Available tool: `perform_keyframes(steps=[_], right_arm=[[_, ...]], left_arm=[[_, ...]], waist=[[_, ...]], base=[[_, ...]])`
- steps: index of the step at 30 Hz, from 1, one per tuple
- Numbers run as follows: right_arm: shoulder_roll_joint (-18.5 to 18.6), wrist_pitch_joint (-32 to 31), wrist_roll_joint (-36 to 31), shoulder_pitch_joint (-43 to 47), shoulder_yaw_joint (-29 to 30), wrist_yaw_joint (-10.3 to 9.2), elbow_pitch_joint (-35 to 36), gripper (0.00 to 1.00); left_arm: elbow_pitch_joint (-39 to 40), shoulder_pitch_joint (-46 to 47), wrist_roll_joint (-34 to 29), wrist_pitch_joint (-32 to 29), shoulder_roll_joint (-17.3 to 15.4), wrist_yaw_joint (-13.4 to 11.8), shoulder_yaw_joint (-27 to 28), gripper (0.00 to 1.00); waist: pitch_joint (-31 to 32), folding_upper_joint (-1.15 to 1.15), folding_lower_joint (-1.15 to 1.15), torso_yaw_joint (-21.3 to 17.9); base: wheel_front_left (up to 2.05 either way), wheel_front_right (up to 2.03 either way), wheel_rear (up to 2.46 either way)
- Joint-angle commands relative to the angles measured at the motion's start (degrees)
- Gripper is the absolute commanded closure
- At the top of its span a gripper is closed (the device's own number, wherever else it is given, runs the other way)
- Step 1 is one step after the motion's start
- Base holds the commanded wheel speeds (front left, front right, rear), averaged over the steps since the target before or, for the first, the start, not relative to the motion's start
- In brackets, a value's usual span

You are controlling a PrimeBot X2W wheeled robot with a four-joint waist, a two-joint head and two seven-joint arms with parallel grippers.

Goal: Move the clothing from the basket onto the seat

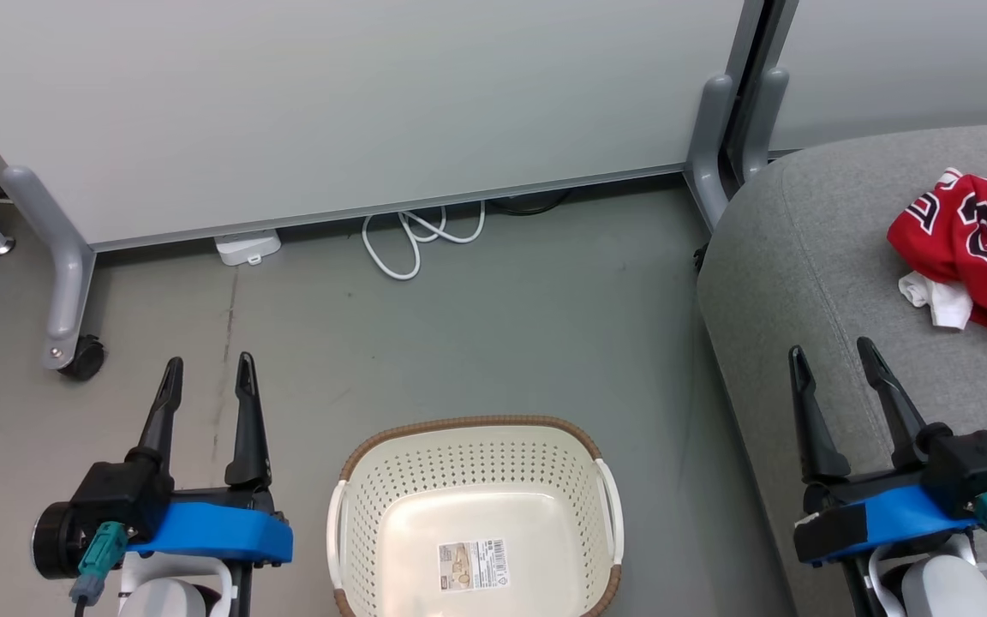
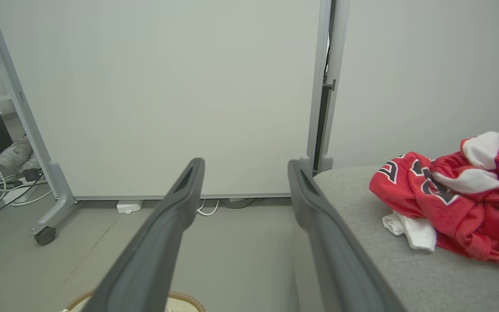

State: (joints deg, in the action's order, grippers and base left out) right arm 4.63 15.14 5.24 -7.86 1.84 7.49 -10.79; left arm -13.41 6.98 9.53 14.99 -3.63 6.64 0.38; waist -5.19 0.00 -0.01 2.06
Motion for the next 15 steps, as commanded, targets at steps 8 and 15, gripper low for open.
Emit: perform_keyframes(steps=[8,15], right_arm=[[-0.8,0.0,0.2,0.8,0.0,0.01,-0.7,0.0],[-1.1,0.0,0.3,0.6,-0.3,0.01,-1.3,0.0]], left_arm=[[-0.6,0.1,-0.6,0.3,0.6,0.7,1.3,0.0],[-1.0,0.1,-0.7,0.3,0.7,0.9,1.5,0.0]], waist=[[-0.2,0.0,0.01,0.3],[0.2,0.0,0.01,0.4]], base=[[0.0,0.0,0.0],[0.0,0.0,0.0]])
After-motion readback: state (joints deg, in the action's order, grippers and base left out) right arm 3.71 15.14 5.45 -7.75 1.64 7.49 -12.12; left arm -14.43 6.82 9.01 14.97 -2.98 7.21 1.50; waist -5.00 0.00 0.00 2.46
